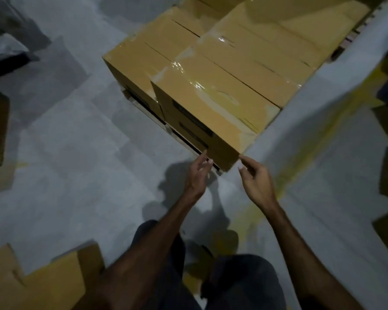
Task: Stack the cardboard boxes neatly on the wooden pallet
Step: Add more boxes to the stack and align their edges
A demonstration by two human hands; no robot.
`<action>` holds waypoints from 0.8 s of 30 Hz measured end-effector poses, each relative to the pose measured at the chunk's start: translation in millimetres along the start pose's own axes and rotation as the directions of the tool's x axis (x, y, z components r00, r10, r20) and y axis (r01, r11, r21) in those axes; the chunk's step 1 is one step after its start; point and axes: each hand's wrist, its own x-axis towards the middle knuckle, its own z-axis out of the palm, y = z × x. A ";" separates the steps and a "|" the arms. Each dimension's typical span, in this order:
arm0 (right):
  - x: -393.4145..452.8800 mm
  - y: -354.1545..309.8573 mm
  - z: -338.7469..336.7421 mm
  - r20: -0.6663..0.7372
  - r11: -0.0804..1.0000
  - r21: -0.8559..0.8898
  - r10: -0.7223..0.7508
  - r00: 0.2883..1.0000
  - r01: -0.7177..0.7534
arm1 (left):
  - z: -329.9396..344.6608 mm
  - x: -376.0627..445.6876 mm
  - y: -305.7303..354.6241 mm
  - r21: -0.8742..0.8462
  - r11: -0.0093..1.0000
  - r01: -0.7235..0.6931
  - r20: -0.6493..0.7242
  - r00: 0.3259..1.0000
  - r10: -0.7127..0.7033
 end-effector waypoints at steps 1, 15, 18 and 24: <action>-24.7 -2.6 -13.6 -0.043 0.995 0.073 0.070 0.997 -0.066 | 0.8 -24.3 16.8 0.025 1.000 -0.015 0.018 1.000 0.014; -256.2 11.8 -135.5 -0.444 0.854 0.462 0.456 0.771 -0.239 | 47.6 -205.6 105.3 0.272 0.931 -0.244 0.433 0.895 0.108; -281.8 14.8 -137.0 -0.509 0.820 0.523 0.519 0.687 -0.232 | 62.9 -208.3 117.3 0.317 0.891 -0.325 0.567 0.818 0.096; -327.7 19.8 -127.6 -0.569 0.674 0.720 0.709 0.416 -0.165 | 95.9 -197.6 142.4 0.329 0.852 -0.407 0.745 0.666 0.030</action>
